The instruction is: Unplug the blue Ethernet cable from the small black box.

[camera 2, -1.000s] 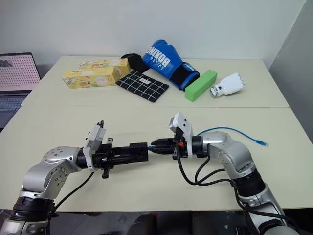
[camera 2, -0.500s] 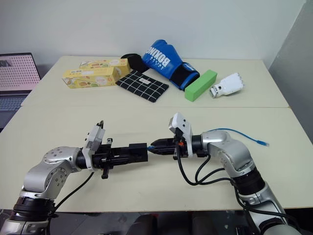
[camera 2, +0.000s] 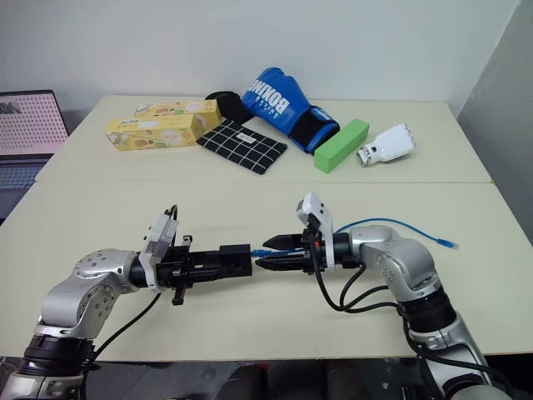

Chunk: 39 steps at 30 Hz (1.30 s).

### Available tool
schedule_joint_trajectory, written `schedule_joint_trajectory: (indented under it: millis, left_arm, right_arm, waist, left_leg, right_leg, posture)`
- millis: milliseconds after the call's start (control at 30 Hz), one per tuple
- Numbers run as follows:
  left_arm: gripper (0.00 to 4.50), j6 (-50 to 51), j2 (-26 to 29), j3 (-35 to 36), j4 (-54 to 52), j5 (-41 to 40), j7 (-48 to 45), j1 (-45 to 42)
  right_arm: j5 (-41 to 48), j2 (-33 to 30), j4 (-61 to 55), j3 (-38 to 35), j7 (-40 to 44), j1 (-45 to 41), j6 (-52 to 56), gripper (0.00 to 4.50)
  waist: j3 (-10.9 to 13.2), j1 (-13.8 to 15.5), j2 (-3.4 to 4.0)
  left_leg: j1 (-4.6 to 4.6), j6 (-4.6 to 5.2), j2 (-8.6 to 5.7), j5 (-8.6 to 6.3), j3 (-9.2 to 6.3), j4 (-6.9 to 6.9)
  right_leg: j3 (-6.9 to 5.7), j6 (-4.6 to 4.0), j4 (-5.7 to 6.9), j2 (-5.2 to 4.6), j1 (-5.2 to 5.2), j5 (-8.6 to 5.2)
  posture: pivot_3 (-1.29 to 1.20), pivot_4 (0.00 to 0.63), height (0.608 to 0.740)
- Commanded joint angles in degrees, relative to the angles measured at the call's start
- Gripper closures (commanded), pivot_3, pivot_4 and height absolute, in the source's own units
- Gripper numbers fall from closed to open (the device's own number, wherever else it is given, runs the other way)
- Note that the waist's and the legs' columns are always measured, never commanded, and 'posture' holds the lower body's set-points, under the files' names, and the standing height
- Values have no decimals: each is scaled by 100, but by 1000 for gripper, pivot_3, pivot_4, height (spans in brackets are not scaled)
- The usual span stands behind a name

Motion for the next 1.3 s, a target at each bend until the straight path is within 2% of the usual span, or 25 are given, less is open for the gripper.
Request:
schedule_joint_trajectory:
  millis: [33, 433, 533, 600, 800, 1133, 1300]
  left_arm:
    - [3713, -49, -15, 33, -43, -42, -33, -72]
    - [3713, -12, -49, 25, -107, -43, 41, -70]
    - [3713, -13, -54, 25, -117, -40, 54, -67]
    - [3713, 3, -58, 26, -140, -49, 65, -56]
    - [3713, 15, -55, 22, -176, -55, 48, -35]
    - [3713, 116, -24, 106, -277, -177, 17, 31]
    - [3713, 221, 147, 355, -380, -278, 29, 339]
  right_arm:
    - [-39, 42, -135, 12, -55, -52, -121, 2035]
    - [-72, 151, -116, 60, -135, -60, -113, 2035]
    - [-96, 155, -107, 77, -133, -69, -128, 2460]
    - [-99, 146, -108, 77, -121, -67, -127, 3032]
    - [-123, 118, -76, 85, -48, -86, -145, 4378]
    - [-155, 9, 23, 129, 162, -179, -175, 4408]
    - [-38, -276, 177, -21, 381, -107, -8, 4410]
  waist:
    - [0, 1, 0]
    - [0, 2, 0]
    - [0, 2, 0]
    - [0, 2, 0]
    - [0, 2, 0]
    - [0, 1, 0]
    - [0, -1, 0]
  left_leg:
    - [0, 0, 0, 0, 0, 0]
    - [-1, 0, 0, 0, -1, 0]
    - [-1, 0, 0, 0, -1, 0]
    - [-1, 0, 0, 0, -1, 0]
    - [-1, 0, 0, 0, 0, 0]
    - [-1, 0, 0, 0, -1, 0]
    - [-1, 0, 1, 0, -1, 0]
  right_leg:
    - [0, 0, 0, 0, 0, 0]
    - [0, 0, 0, 0, 0, 0]
    - [0, 0, 0, 0, 0, 0]
    - [0, 0, 0, 0, 0, 0]
    - [0, 0, -1, 0, 0, 0]
    - [0, 0, 0, 0, 0, 0]
    - [0, 0, -1, 0, 0, 0]
  posture:
    - [0, 150, 740]
    - [0, 150, 740]
    - [0, 150, 740]
    - [0, 150, 740]
    - [0, 150, 740]
    - [0, 150, 740]
    - [0, 150, 740]
